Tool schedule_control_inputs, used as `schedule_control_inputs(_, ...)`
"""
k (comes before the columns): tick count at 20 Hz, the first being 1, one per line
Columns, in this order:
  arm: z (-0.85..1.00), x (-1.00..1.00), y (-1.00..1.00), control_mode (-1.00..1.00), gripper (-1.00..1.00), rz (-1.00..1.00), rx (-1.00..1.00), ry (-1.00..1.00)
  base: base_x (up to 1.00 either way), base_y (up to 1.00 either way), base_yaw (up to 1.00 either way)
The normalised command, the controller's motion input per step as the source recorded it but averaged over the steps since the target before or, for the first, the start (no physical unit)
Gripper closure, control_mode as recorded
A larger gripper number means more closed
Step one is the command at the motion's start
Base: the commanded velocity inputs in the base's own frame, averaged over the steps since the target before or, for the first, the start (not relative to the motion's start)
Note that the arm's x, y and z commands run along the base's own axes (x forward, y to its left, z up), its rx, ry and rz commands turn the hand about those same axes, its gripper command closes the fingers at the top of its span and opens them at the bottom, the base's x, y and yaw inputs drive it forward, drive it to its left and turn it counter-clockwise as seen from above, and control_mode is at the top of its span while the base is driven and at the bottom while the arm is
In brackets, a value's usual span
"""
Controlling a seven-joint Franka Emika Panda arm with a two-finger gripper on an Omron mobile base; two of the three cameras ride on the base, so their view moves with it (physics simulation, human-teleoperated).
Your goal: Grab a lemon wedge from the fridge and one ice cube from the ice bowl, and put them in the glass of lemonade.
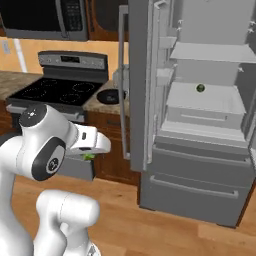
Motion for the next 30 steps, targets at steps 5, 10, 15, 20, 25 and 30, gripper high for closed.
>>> schedule_control_inputs(5,0.00,0.00,0.00,1.00,1.00,0.00,0.00,0.00,0.37,1.00,0.06)
schedule_control_inputs(10,0.00,0.00,0.00,1.00,1.00,0.00,0.00,0.00,1.00,0.99,-0.05)
schedule_control_inputs(15,0.00,0.00,0.00,1.00,1.00,0.00,0.00,0.00,1.00,0.39,-0.15)
schedule_control_inputs(20,0.00,0.00,0.00,1.00,1.00,0.00,0.00,0.00,1.00,-0.28,-0.03)
schedule_control_inputs(25,0.00,0.00,0.00,1.00,1.00,0.00,0.00,0.00,0.99,-0.34,0.00)
schedule_control_inputs(30,0.00,0.00,0.00,1.00,1.00,0.00,0.00,0.00,0.40,-0.75,-0.07)
